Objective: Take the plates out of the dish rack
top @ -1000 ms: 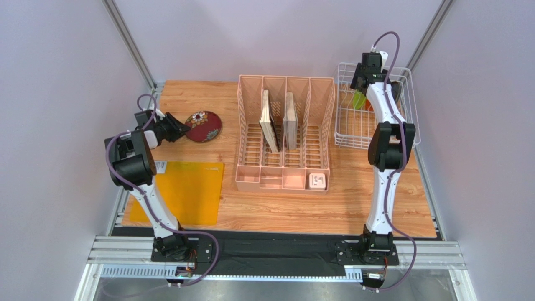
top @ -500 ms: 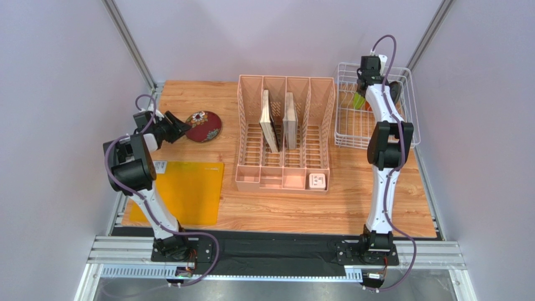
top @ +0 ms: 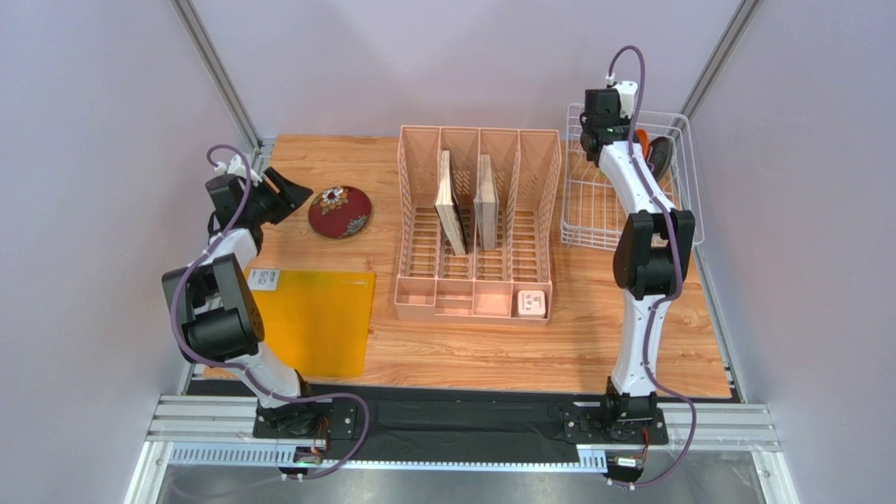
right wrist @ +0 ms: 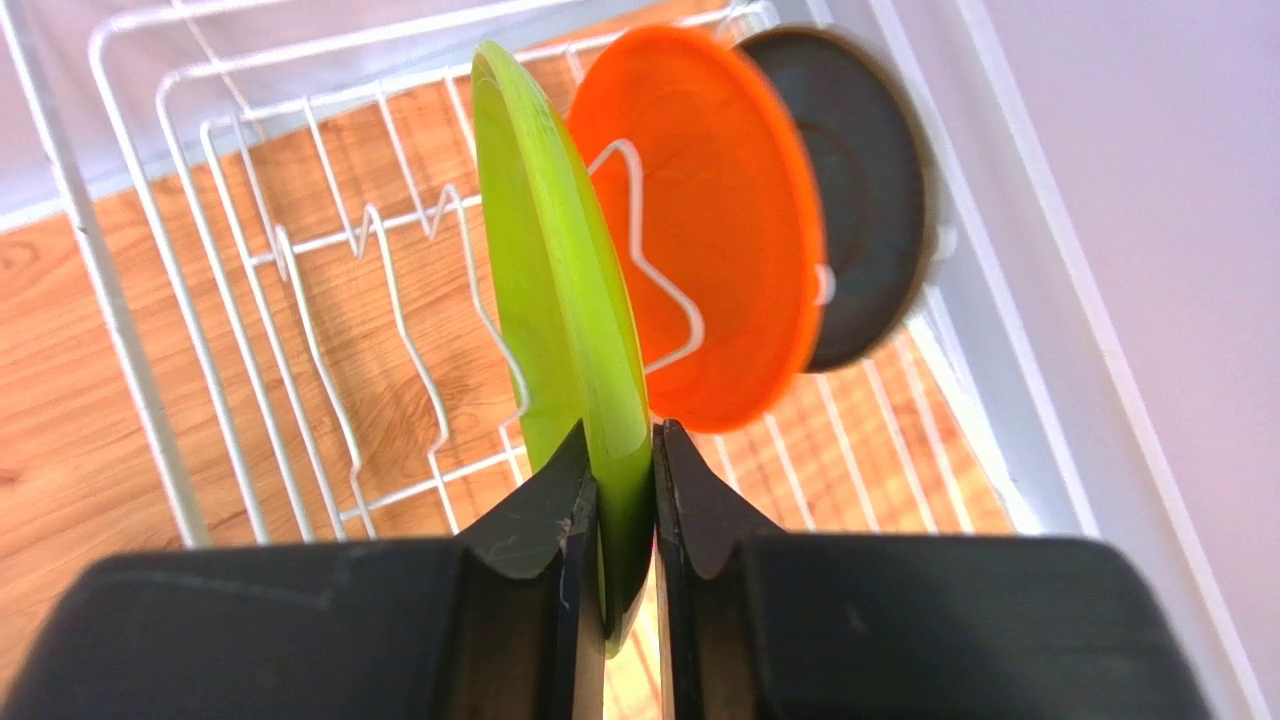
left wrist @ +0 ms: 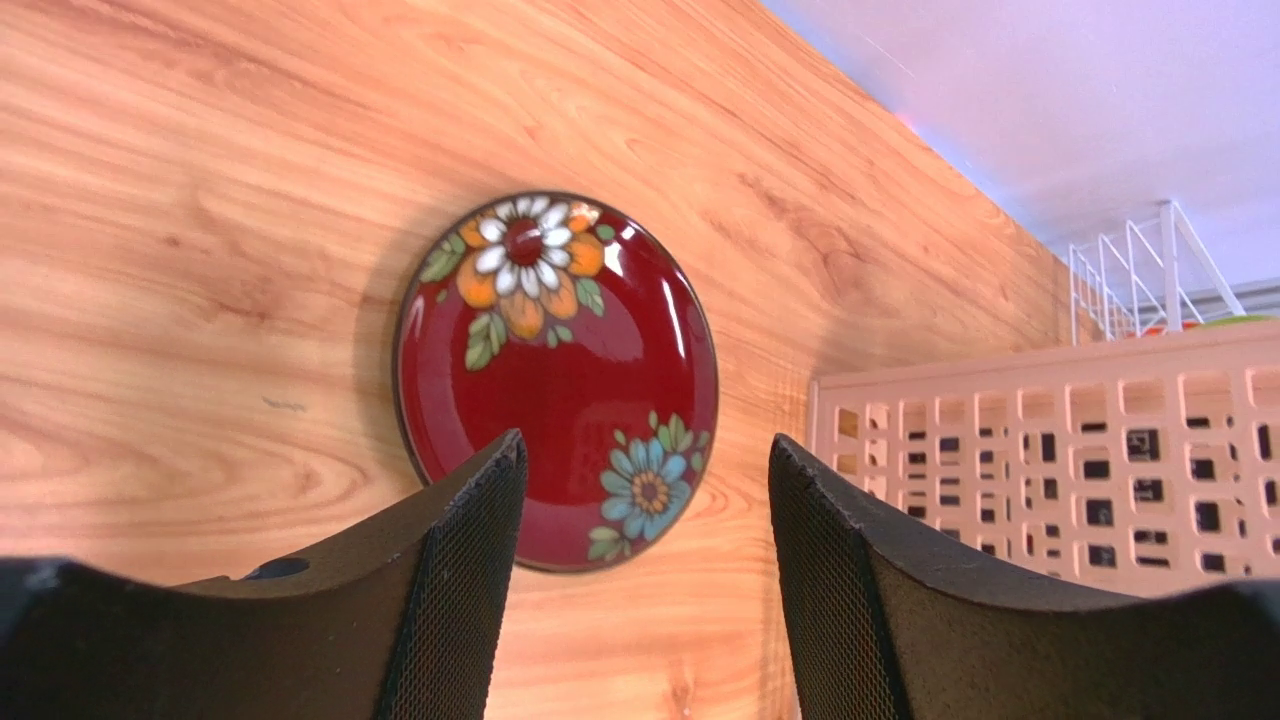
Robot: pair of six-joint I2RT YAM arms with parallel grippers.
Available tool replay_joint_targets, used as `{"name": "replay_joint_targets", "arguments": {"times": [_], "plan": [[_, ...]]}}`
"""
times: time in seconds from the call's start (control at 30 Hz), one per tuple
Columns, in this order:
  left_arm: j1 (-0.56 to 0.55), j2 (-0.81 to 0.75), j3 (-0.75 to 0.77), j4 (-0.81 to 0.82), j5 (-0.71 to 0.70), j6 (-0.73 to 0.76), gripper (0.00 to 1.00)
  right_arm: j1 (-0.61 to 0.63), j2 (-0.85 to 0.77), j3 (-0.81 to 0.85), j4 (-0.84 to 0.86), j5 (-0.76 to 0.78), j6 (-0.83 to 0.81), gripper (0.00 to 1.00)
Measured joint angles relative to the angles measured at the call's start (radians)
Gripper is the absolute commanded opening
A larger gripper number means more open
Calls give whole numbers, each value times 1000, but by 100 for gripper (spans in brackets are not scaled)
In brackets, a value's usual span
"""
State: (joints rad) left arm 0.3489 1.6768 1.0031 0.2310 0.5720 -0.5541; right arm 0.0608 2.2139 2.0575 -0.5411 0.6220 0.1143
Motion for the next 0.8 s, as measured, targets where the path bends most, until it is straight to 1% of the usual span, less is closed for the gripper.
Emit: {"name": "replay_joint_targets", "arguments": {"times": [0.17,0.23,0.37,0.53,0.7,0.8], "plan": [[-22,-71,-62,-1,16,2,66,27,-150,-98,15,67,-6,0],[-50,-105,-74,-10,23,4,66,37,-237,-171,29,76,5,0],[-134,-214,-110,-9,37,7,66,58,-460,-379,47,75,34,0],[-251,-399,-200,0,29,5,66,103,-749,-573,-9,65,113,0],[-391,-559,-294,9,-5,-4,67,237,-1108,-790,-71,33,200,0],[-476,-613,-348,33,-14,-23,67,292,-1259,-871,-111,-29,250,0]]}}
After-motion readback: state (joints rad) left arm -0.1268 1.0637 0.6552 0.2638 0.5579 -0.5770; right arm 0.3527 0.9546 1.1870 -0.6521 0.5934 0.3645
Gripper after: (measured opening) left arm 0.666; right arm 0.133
